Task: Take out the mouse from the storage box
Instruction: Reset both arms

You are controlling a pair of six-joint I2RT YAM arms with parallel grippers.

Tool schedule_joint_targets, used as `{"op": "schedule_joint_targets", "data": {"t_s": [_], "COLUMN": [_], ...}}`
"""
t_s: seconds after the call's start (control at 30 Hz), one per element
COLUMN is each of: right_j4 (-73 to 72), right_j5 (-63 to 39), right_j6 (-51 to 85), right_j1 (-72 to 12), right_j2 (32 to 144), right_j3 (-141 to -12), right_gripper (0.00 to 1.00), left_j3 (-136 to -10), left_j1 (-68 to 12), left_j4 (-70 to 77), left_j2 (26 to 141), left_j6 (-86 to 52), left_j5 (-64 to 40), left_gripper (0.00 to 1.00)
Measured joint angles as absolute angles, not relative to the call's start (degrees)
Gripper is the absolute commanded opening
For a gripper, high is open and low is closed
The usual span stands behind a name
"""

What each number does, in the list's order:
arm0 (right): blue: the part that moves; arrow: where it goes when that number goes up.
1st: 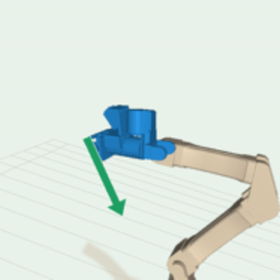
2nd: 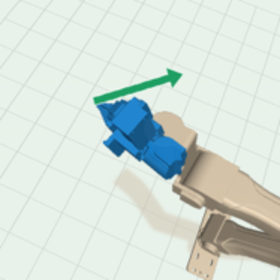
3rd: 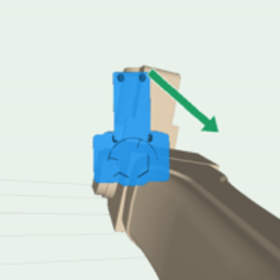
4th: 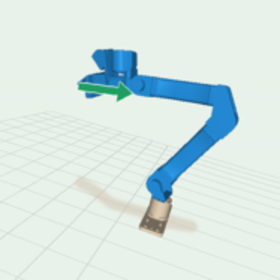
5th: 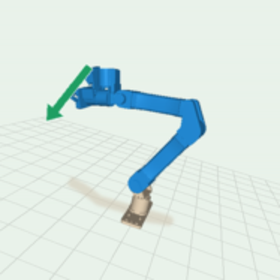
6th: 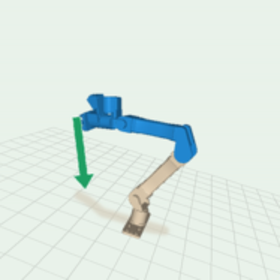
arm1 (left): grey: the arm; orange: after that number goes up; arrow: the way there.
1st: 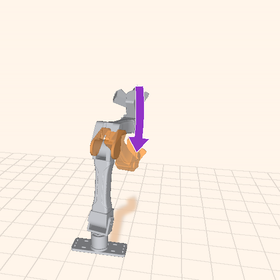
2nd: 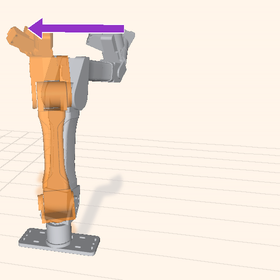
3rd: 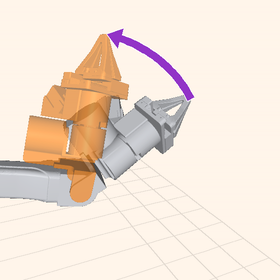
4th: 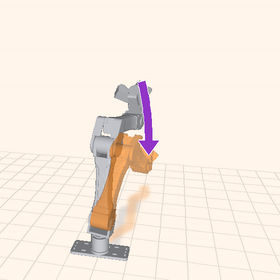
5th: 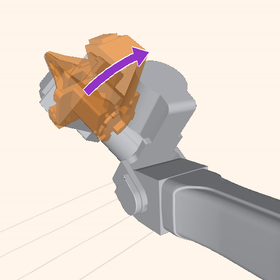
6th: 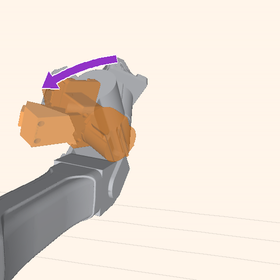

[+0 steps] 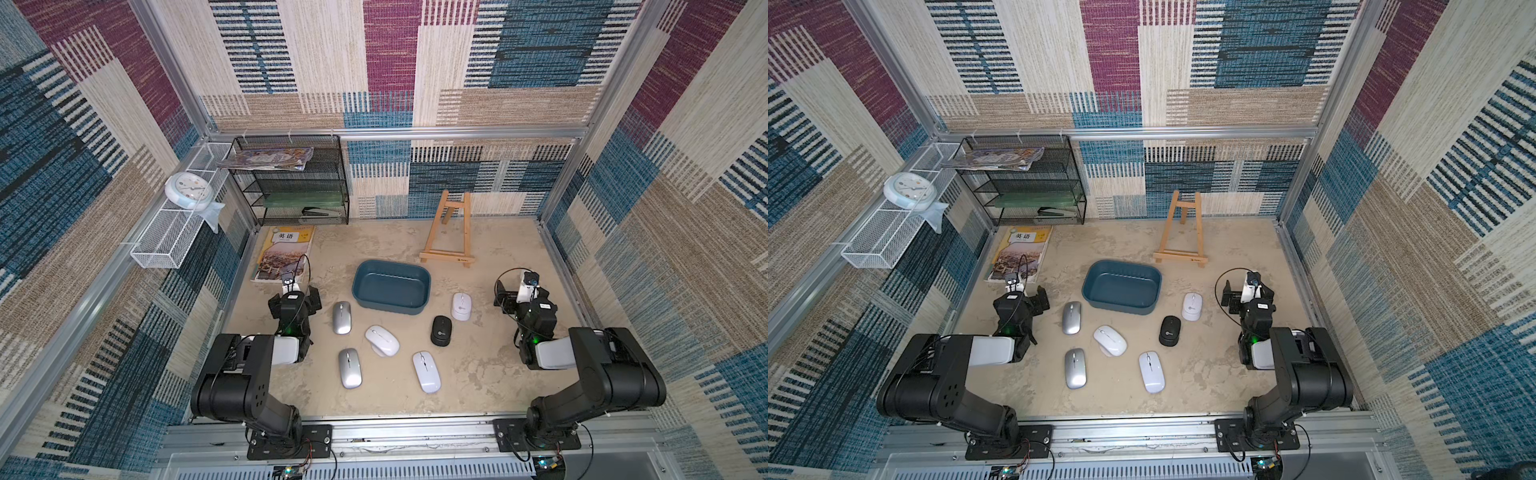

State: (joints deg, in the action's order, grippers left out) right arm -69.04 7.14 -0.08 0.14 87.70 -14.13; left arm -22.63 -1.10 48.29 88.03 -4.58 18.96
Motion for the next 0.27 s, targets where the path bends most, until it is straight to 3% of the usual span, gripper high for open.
{"op": "schedule_joint_targets", "data": {"t_s": [0.27], "right_j4": [-69.0], "right_j5": [6.8], "right_j6": [-0.1], "right_j1": [0.1], "right_j2": [87.7], "right_j3": [-14.1], "right_gripper": [0.99], "left_j3": [-23.2], "left_j1": [0.8], "left_j4": [47.0], "left_j2": [88.0], "left_j6": [-5.6], "left_j5": [15.4], "left_gripper": [0.99]}}
